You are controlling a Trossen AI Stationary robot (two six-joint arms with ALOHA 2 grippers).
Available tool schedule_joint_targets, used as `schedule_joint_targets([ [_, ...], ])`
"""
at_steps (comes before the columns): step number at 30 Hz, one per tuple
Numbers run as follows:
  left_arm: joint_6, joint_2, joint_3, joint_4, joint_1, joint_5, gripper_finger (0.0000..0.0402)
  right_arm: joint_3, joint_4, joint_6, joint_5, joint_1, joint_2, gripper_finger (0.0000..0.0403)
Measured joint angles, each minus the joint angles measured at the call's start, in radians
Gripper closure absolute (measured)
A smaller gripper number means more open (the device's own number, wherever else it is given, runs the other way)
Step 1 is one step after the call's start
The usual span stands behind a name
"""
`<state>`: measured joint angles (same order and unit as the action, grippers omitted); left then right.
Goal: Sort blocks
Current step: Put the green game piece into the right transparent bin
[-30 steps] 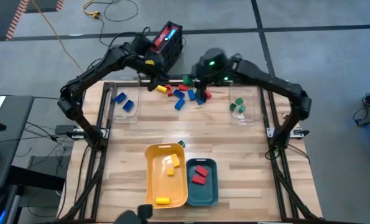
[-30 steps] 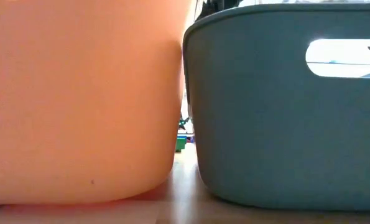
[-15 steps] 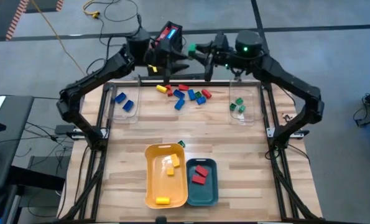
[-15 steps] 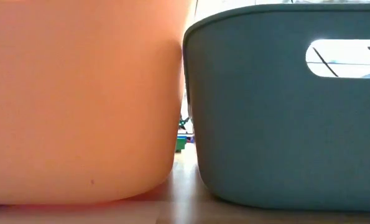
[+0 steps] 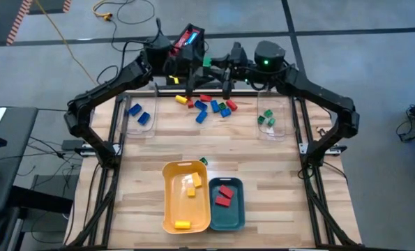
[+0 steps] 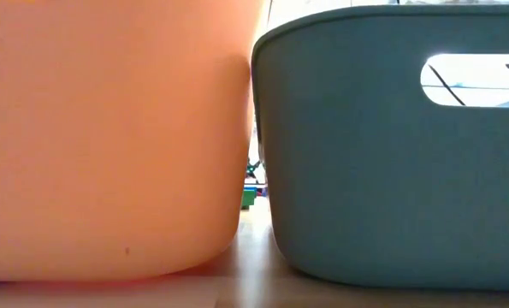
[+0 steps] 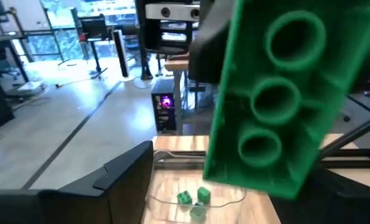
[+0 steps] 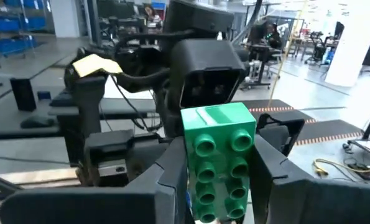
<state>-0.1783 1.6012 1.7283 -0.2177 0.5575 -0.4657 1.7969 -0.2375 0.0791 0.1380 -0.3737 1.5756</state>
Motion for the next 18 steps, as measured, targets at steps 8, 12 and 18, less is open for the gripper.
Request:
schedule_joint_targets([
  [8,-0.020,-0.010,0.000,0.007,0.000,-0.023,0.0141,0.000,-0.058,-0.005,0.000,-0.001,-0.002,0.0293],
  [12,-0.026,-0.021,0.000,0.010,-0.001,-0.028,0.0176,0.000,-0.069,-0.008,0.000,0.002,-0.002,0.0293],
  [18,-0.052,-0.024,0.000,0.003,-0.001,-0.036,0.0266,0.000,-0.072,-0.042,0.001,0.001,-0.002,0.0266],
])
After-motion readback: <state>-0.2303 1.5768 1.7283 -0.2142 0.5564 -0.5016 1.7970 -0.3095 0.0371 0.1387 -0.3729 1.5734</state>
